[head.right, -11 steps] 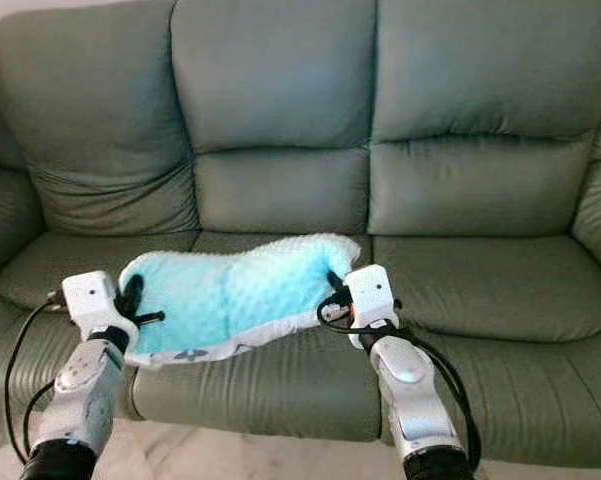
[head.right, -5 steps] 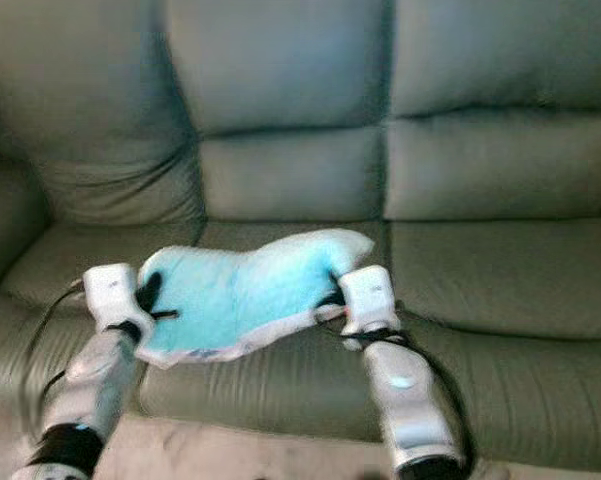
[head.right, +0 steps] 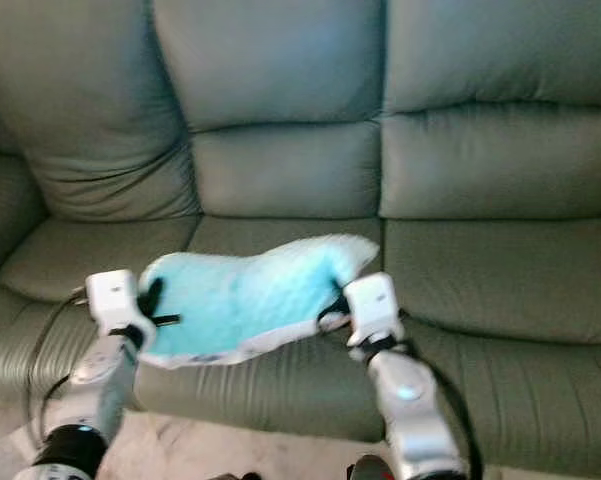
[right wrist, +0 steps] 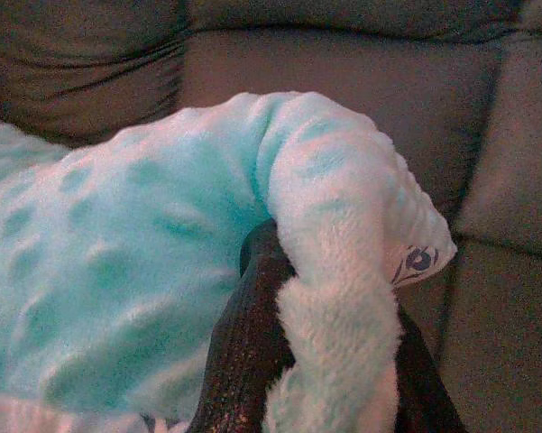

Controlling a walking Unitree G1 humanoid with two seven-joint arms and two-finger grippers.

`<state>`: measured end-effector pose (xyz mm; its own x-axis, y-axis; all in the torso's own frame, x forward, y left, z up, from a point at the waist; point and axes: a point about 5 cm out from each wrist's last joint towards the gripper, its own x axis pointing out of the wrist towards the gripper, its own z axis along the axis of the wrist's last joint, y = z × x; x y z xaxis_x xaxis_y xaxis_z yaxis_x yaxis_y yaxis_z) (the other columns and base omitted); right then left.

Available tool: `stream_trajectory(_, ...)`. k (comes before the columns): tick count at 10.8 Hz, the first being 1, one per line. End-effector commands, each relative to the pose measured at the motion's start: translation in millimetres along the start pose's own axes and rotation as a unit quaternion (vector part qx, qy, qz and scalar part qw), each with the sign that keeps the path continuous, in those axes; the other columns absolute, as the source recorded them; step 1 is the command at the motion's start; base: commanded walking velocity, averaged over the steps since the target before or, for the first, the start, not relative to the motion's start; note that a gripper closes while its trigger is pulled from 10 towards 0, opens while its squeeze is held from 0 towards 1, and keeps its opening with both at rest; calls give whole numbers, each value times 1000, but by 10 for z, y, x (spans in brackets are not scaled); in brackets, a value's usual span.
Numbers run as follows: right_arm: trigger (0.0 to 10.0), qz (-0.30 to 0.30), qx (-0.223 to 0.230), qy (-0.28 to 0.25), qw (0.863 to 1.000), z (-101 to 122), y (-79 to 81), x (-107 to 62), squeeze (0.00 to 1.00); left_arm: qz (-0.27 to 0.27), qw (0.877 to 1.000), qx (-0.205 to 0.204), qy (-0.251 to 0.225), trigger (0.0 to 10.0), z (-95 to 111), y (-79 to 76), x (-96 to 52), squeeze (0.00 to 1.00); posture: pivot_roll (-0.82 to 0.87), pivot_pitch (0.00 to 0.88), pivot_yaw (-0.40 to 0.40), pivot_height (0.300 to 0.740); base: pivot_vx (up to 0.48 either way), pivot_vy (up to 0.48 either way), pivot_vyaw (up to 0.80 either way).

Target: Move the pillow to the sofa

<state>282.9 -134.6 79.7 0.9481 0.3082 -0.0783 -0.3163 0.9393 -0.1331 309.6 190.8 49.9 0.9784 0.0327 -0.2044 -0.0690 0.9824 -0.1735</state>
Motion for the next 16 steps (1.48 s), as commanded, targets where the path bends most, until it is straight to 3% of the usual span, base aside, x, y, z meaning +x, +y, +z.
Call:
stream_trajectory(1, 10000, 11, 5, -5, 1000, 41, 38, -7, 0, 15, 1000, 1, -3, 10000, 8, 67, -1, 0, -271, 234, 181, 740, 0, 0, 0)
stream_trajectory(4, 10000, 21, 2, -5, 1000, 93, -15, 66, 0, 49, 999, -4, 7, 10000, -68, 137, -13, 0, -277, 241, 149, 740, 0, 0, 0)
stream_trajectory(7, 10000, 35, 1, -1, 999, 168, 21, 277, 0, 36, 999, -35, 17, 10000, -56, 18, 121, 0, -273, 311, 141, 740, 0, 0, 0)
stream_trajectory(10, 10000, 61, 2, 13, 998, 212, -39, 416, 0, 10, 1000, 7, 2, 10000, 228, -71, 321, 0, -296, 388, 140, 740, 0, 0, 0)
stream_trajectory(13, 10000, 85, -36, 41, 995, 59, -29, 450, 0, 67, 993, 85, -37, 10000, 583, 16, 446, 0, -321, 431, 144, 740, 0, 0, 0)
stream_trajectory(14, 10000, 71, -46, 23, 996, 116, -65, 503, 0, 96, 989, 98, -54, 10000, 688, 74, 460, 0, -324, 439, 143, 740, 0, 0, 0)
stream_trajectory(16, 10000, 19, -64, -37, 997, 366, -142, 644, 0, 127, 987, 74, -57, 10000, 766, 183, 466, 0, -323, 444, 136, 740, 0, 0, 0)
